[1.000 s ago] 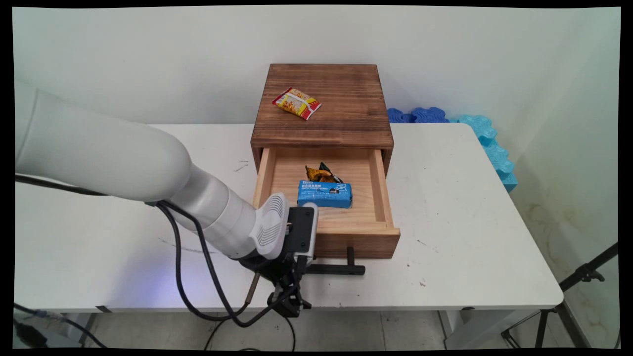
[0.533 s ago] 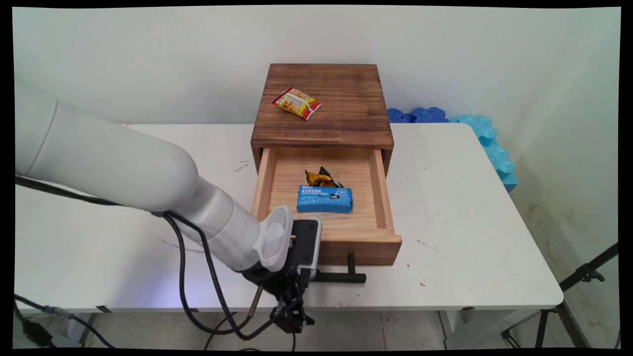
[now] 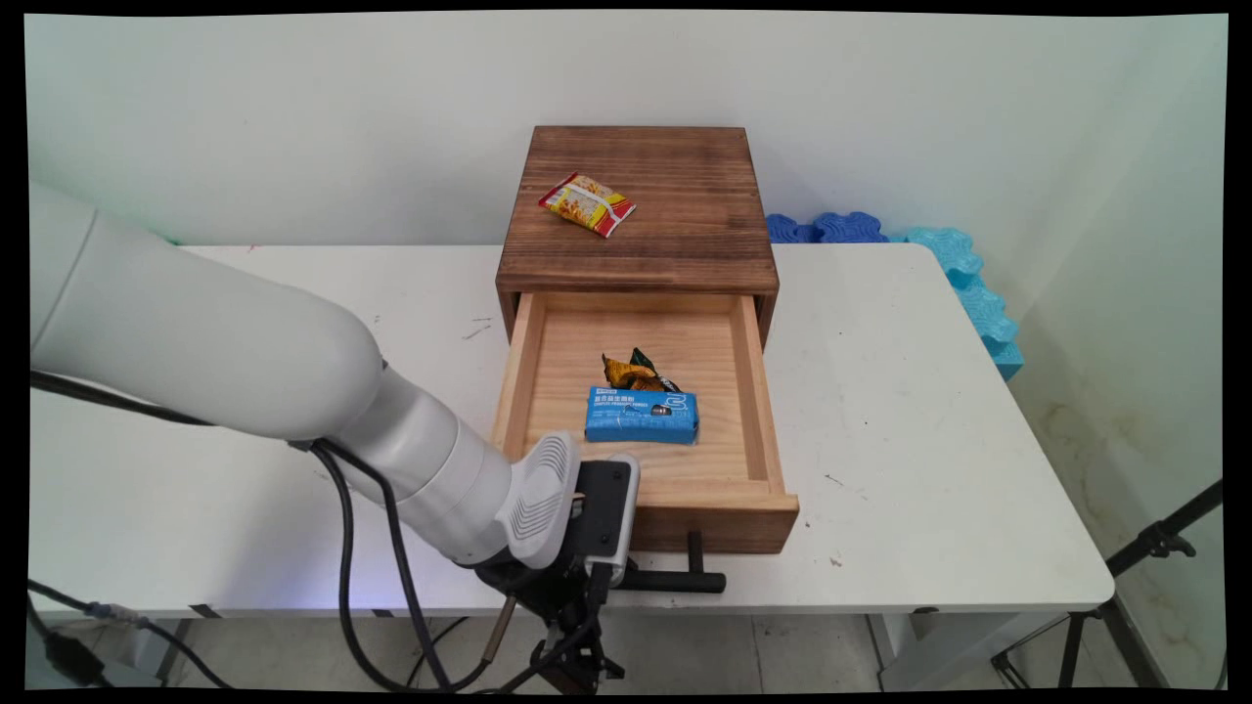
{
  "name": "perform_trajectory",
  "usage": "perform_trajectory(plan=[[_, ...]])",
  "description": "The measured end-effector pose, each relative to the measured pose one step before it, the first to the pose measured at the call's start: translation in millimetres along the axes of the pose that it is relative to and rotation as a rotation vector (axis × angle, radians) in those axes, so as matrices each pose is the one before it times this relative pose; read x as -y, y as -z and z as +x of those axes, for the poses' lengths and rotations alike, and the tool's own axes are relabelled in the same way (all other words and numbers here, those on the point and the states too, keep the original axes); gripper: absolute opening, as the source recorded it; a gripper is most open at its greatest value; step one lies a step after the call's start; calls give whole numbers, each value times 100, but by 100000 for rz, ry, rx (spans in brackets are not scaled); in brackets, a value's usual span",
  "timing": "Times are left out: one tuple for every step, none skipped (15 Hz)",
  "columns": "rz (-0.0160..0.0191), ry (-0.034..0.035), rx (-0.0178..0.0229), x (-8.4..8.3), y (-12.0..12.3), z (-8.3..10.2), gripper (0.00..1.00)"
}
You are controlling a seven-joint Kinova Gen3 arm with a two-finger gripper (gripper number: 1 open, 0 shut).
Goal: Open the drawer
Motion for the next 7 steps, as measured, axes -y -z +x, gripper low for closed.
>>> perform_trajectory(plan=[[-185,-219,-126,-159,51,26,100],[-225,-270,-79,-164,49,14,100],[-182,-194,-94,-157,53,11,100],[-171,-145,-68,-125,39,11,100],[-237,-161,-52,-144,35,20,100],[-131,-119,-67,-112,38,15,100],[-128,-148,-48,-109,38,11,100]])
